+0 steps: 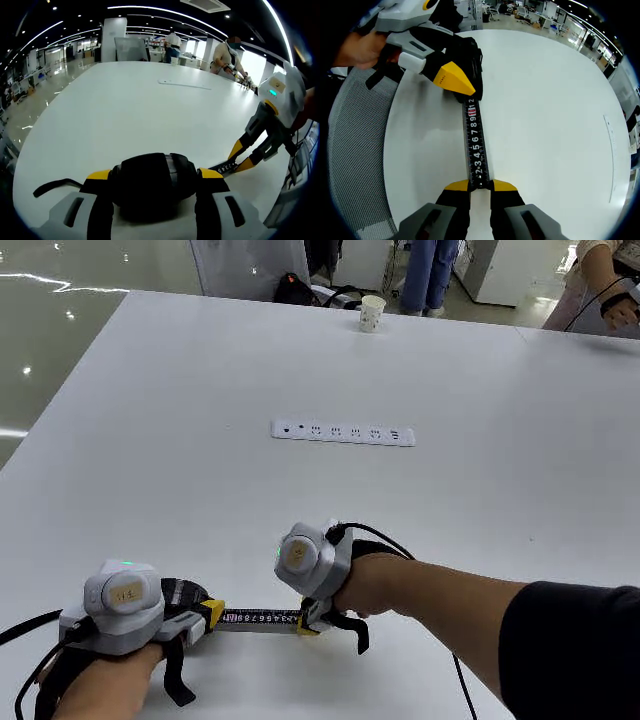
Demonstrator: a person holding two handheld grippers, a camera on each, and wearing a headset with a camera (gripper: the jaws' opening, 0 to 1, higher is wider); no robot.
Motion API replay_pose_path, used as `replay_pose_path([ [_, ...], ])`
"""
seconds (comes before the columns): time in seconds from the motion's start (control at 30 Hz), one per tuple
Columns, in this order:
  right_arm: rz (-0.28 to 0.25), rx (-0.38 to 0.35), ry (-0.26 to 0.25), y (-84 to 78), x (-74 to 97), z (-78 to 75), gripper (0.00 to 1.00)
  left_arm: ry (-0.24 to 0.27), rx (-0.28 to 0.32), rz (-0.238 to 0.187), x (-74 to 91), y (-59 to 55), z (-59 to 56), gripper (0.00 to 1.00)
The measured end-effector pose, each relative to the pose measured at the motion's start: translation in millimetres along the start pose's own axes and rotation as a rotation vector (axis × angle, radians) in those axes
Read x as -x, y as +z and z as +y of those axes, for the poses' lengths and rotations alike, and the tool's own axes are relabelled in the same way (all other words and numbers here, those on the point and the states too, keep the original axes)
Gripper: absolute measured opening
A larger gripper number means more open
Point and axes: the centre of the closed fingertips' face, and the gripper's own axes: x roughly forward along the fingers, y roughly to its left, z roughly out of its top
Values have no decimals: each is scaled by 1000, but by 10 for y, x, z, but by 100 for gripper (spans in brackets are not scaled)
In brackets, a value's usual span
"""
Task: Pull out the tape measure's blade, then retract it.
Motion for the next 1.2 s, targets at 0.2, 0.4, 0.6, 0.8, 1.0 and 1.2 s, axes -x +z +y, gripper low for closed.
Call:
replay_pose_path([
  [0.2,-16,-1,10,26,-8,7,11,-17,8,2,4,5,4,61],
  [0.4,-43,-4,21,61,-14,17,11,-24,22,3,6,7,-1,61],
  [0.6,-58,-6,24,101,-23,16,11,-27,30,6,3,8,5,61],
  [0.8,-73,1,28,135,-26,26,11,-29,39,3,14,7,1,61],
  [1.0,-86,6,27,156,-38,27,11,-31,42,4,16,7,2,61],
  [1.2,-92,7,27,188,-37,36,11,-33,45,5,20,6,-1,61],
])
